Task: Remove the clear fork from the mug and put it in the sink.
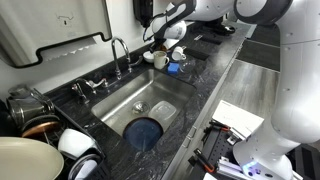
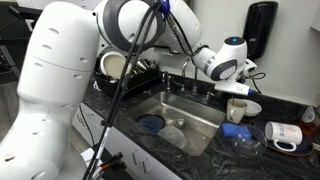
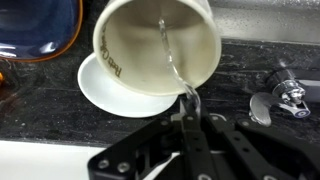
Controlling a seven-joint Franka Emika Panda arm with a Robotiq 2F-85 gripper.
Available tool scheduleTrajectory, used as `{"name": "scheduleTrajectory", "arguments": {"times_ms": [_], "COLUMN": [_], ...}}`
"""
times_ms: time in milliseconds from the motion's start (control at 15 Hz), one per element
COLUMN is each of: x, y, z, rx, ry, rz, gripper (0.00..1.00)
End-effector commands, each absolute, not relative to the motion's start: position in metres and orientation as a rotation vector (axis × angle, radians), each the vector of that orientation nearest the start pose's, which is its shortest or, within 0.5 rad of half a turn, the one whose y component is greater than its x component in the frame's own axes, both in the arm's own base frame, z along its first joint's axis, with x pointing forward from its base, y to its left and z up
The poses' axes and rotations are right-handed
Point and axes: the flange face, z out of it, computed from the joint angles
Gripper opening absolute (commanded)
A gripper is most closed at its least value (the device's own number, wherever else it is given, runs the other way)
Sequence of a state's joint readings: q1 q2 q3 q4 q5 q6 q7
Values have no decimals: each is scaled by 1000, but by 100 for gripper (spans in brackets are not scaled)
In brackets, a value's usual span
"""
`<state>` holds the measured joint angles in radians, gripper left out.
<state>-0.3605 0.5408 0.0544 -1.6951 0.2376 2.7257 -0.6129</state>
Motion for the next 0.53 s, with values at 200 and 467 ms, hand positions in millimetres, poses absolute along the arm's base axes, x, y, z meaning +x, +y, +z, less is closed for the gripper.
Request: {"name": "scheduleTrajectory", "arguments": {"times_ms": [200, 467], "x": [660, 649], "y": [-253, -265], "z": [366, 390], "rx": [-3138, -3119], "ry": [12, 126], "rz": [-890, -933], "gripper": [1, 1]}}
